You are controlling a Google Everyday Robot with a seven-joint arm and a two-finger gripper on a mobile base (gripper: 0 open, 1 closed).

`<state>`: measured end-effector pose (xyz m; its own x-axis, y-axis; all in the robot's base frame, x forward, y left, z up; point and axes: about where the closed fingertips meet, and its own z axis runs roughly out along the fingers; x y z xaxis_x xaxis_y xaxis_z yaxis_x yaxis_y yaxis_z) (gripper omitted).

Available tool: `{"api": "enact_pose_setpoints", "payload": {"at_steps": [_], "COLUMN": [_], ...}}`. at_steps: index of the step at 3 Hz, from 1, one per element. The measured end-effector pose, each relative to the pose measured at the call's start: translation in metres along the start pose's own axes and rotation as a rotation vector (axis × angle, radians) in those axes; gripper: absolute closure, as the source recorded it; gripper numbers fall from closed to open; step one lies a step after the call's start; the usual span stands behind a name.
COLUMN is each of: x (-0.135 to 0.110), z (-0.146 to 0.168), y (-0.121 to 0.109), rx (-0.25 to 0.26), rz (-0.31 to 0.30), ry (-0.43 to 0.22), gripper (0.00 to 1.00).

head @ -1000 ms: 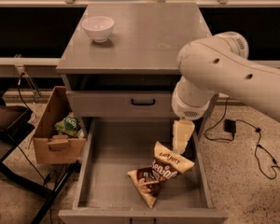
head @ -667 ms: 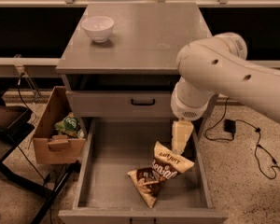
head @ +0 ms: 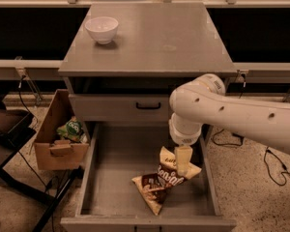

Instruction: Pick brown chip bag from middle drawer and place on counter

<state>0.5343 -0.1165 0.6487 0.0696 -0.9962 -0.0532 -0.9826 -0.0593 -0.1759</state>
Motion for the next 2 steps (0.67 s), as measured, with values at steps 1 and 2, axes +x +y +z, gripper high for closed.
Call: {"api": "enact_pose_setpoints", "payload": {"at_steps": [1, 2], "x": [0.004, -0.004], "z": [0.060, 0.129], "y": [0.007, 0.024], "rx": [-0.039, -0.105], "rz": [-0.072, -0.099], "ry": [0.010, -0.023], "gripper": [0.00, 0.00]}}
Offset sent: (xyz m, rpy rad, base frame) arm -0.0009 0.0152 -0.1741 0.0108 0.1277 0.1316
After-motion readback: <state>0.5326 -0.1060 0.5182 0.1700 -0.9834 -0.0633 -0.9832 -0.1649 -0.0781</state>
